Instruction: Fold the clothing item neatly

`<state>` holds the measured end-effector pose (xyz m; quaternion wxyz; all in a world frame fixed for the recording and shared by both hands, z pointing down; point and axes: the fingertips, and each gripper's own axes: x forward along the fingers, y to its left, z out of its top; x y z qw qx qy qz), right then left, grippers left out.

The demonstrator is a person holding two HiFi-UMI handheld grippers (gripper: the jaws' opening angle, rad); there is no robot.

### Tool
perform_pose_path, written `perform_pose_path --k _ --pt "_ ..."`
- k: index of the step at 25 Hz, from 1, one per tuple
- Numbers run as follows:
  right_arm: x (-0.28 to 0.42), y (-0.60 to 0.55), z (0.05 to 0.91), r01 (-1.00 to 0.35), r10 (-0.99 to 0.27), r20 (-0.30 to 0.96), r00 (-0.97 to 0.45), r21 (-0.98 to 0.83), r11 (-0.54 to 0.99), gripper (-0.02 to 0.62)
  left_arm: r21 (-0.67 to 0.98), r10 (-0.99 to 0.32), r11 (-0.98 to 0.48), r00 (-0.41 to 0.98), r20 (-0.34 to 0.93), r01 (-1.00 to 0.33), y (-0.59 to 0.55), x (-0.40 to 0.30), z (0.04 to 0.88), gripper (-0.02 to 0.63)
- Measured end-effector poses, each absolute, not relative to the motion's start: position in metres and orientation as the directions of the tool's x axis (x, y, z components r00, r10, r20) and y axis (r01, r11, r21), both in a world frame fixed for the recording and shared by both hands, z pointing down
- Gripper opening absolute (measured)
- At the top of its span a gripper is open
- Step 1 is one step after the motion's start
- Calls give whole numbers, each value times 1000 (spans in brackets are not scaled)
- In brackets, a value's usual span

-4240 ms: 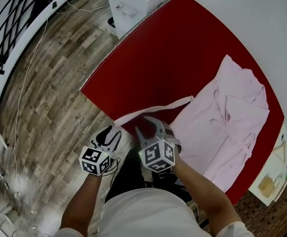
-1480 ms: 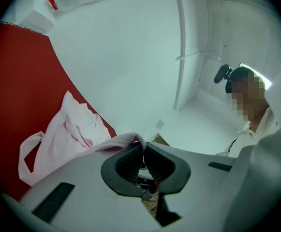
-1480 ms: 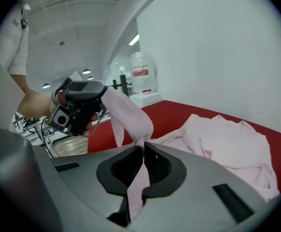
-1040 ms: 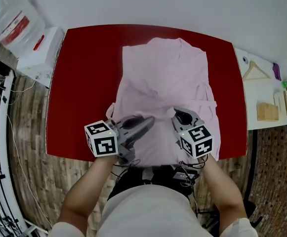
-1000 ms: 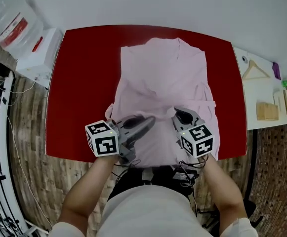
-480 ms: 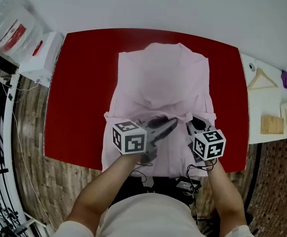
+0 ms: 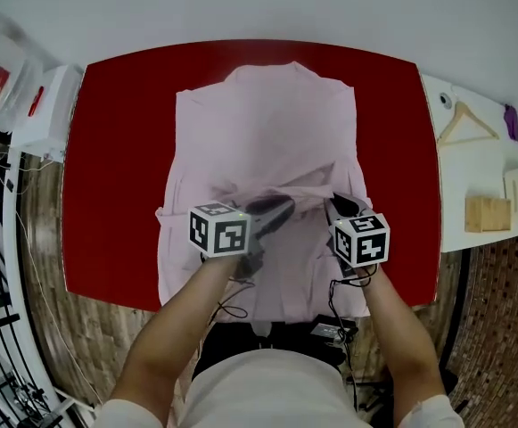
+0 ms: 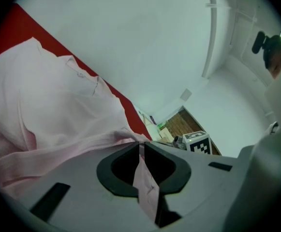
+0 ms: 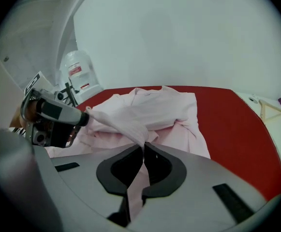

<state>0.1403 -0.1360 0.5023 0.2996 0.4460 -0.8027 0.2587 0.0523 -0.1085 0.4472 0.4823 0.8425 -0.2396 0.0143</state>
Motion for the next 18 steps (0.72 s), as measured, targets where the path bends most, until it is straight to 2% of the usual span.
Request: perform_pose_path --k 5,8,18 --pt "164 -142 519 -897 -548 756 -358 -115 427 21 828 -277 -359 896 347 -431 -88 49 475 12" --pt "175 -145 525 -909 -549 774 -316 -81 409 21 803 -239 -371 884 403 -466 -76 39 481 12" --pt "207 -149 542 -946 -555 803 -218 -34 323 21 762 -307 -287 809 501 -581 -55 -18 501 12"
